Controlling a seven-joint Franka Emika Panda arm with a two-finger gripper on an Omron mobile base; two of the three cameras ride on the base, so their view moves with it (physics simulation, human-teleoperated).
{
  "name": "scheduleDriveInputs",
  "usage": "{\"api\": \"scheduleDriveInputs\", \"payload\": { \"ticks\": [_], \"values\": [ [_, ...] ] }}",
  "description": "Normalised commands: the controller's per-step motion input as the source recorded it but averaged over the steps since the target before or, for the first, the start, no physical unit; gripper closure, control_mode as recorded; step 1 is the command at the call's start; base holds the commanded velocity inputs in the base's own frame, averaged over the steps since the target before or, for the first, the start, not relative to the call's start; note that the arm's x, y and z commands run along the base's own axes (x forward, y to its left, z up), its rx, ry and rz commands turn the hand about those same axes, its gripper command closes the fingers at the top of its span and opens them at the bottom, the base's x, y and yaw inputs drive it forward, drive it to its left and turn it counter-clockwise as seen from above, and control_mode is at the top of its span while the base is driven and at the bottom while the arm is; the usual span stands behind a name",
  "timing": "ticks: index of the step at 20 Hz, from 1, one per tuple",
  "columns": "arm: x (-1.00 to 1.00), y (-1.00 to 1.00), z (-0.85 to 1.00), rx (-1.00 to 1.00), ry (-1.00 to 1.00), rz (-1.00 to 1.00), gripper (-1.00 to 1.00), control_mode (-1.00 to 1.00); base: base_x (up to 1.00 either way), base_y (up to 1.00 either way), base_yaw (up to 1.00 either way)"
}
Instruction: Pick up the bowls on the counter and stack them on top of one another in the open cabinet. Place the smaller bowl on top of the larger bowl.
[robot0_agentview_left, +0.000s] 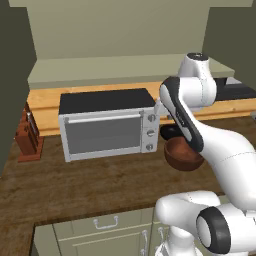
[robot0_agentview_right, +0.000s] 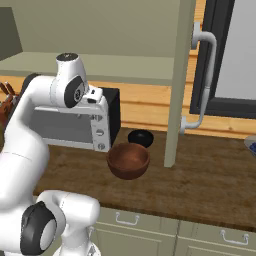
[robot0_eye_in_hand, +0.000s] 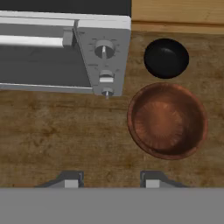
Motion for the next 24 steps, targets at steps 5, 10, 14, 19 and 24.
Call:
{"api": "scheduleDriveInputs", "payload": {
  "ticks": [5,10,14,19,24],
  "values": [
    [0.01,-0.02,-0.26,0.00,0.04,0.00,-1.00,-1.00,0.00,0.00,0.00],
    [0.02,-0.57,-0.33,0.03,0.02,-0.08,-1.00,-1.00,0.00,0.00,0.00],
    [0.21,-0.83,-0.53,0.02,0.00,-0.36,-1.00,-1.00,0.00,0.00,0.00],
    [0.68,-0.68,-0.42,0.07,0.04,-0.47,-1.00,-1.00,0.00,0.00,0.00],
    [0.56,-0.75,-0.17,0.23,0.13,-0.33,-1.00,-1.00,0.00,0.00,0.00]
  ]
}}
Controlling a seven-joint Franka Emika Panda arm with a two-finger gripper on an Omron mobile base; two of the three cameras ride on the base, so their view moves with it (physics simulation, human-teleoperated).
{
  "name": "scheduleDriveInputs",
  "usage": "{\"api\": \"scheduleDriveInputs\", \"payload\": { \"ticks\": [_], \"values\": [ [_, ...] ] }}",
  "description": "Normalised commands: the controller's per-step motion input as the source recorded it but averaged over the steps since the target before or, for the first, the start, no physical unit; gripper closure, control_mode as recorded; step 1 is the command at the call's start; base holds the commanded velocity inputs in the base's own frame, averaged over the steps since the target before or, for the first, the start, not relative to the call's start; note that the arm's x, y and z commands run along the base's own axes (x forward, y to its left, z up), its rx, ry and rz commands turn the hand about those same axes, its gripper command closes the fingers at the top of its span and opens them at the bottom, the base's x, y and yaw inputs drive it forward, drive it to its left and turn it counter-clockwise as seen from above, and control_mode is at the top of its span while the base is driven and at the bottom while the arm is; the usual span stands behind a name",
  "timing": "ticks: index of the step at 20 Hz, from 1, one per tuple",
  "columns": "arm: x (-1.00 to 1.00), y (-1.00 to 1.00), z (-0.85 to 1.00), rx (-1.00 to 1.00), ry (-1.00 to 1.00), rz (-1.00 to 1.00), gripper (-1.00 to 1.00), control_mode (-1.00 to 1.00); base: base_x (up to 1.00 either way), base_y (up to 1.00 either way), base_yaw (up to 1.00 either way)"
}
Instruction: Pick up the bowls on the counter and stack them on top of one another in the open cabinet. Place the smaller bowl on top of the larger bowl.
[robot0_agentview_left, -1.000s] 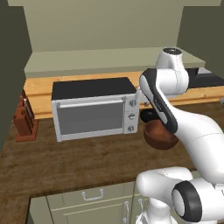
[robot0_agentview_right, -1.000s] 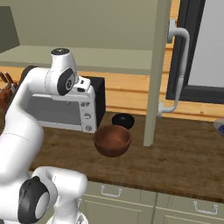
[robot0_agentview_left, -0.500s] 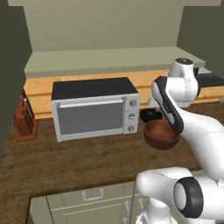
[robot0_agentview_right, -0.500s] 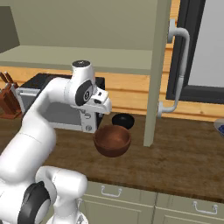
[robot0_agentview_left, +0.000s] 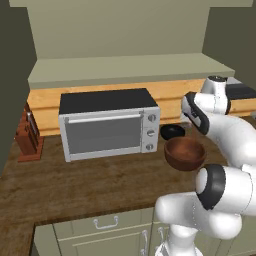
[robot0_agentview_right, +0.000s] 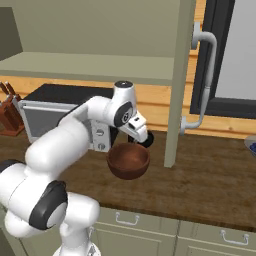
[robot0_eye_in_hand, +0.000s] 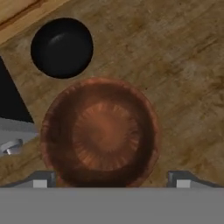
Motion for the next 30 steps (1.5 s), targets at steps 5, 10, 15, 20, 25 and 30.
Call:
{"api": "scheduleDriveInputs", "payload": {
  "ticks": [5,10,15,20,25,30],
  "values": [
    [0.76,-0.54,-0.38,0.17,0.07,-0.10,-1.00,-1.00,0.00,0.00,0.00],
    [0.93,-0.24,-0.45,0.02,0.02,0.00,-1.00,-1.00,0.00,0.00,0.00],
    [0.44,-0.16,-0.63,0.00,0.00,0.00,-1.00,-1.00,0.00,0.00,0.00],
    [0.35,-0.01,-0.64,0.00,-0.01,0.00,-1.00,-1.00,0.00,0.00,0.00],
    [0.37,0.00,-0.24,0.00,-0.05,0.02,-1.00,-1.00,0.00,0.00,0.00],
    [0.16,-0.02,-0.29,0.00,-0.03,0.06,-1.00,-1.00,0.00,0.00,0.00]
  ]
}}
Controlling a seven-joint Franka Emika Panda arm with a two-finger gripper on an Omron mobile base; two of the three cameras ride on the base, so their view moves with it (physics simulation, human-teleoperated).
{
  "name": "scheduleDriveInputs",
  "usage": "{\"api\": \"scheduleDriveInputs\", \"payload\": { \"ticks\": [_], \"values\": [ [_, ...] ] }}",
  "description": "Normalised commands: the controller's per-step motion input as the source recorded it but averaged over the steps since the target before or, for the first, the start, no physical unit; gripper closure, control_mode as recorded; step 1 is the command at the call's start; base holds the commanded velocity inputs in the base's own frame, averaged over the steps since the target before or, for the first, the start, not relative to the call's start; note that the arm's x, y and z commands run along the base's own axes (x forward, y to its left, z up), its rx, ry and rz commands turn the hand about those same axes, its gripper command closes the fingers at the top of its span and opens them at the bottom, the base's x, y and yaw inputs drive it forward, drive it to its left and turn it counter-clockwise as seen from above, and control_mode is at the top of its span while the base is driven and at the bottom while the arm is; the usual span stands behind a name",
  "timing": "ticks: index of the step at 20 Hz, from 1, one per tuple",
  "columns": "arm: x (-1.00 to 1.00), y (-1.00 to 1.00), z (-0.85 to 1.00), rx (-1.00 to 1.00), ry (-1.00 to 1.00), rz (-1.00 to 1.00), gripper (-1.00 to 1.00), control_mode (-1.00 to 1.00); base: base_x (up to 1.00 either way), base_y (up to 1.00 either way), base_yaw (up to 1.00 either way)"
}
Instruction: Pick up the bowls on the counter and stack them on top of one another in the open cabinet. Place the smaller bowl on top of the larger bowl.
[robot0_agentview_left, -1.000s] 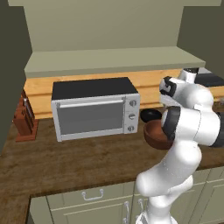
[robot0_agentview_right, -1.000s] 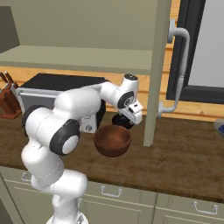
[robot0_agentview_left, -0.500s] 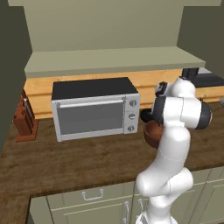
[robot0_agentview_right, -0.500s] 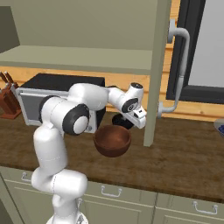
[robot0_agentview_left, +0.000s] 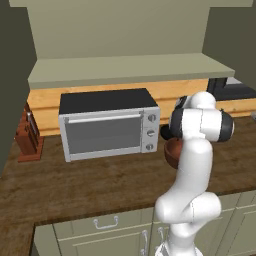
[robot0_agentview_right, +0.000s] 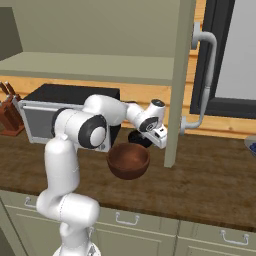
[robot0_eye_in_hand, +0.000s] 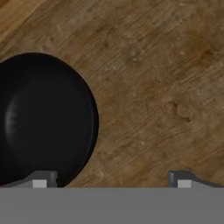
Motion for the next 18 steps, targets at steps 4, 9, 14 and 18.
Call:
{"api": "scheduleDriveInputs", "payload": {
  "ticks": [4,9,14,18],
  "values": [
    [0.14,0.00,-0.37,0.02,-0.06,0.08,-1.00,-1.00,0.00,0.00,0.00],
    [0.14,0.00,-0.26,0.03,-0.08,0.08,-1.00,-1.00,0.00,0.00,0.00],
    [0.26,0.00,-0.10,0.02,-0.09,0.05,-1.00,-1.00,0.00,0.00,0.00],
    [0.21,0.00,-0.05,0.02,-0.07,0.05,-1.00,-1.00,0.00,0.00,0.00]
  ]
}}
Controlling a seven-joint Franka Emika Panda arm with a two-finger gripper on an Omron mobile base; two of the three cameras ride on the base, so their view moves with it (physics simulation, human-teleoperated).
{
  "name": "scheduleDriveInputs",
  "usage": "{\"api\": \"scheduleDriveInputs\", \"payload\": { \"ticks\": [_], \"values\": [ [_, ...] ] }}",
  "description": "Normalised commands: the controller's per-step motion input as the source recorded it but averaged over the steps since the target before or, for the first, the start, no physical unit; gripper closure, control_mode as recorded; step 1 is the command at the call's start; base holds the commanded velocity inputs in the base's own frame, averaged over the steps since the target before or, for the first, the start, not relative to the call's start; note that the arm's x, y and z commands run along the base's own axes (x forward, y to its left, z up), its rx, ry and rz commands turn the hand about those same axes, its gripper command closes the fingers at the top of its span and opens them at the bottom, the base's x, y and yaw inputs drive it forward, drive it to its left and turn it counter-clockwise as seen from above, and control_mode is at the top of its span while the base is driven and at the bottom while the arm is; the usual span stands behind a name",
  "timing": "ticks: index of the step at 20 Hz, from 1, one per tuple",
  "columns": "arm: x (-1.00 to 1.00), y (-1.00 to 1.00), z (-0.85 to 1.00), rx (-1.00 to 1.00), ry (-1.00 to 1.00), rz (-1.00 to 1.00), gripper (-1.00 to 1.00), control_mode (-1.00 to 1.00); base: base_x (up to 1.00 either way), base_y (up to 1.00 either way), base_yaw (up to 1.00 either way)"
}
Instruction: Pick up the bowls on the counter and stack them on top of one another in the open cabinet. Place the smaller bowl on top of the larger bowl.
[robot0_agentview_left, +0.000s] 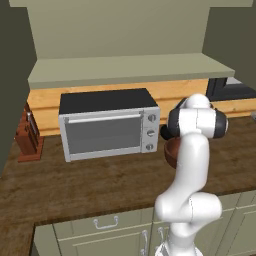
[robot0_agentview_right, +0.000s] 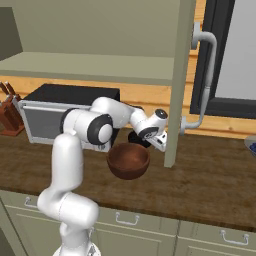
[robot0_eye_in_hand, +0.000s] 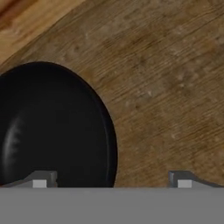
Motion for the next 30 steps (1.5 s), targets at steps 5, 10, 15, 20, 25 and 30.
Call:
{"api": "scheduleDriveInputs", "payload": {
  "ticks": [5,10,15,20,25,30],
  "values": [
    [0.23,0.00,-0.07,0.01,-0.04,0.04,-1.00,-1.00,0.00,0.00,0.00],
    [0.21,0.00,-0.16,0.01,-0.02,0.03,-1.00,-1.00,0.00,0.00,0.00],
    [0.10,0.01,-0.18,0.02,-0.02,0.03,1.00,-1.00,0.00,0.00,0.00],
    [-0.02,0.06,-0.15,0.02,-0.01,0.01,1.00,-1.00,0.00,0.00,0.00],
    [-0.12,0.09,0.00,0.00,-0.05,0.00,1.00,-1.00,0.00,0.00,0.00],
    [-0.32,0.02,0.37,0.00,-0.21,-0.06,1.00,-1.00,0.00,0.00,0.00]
  ]
}}
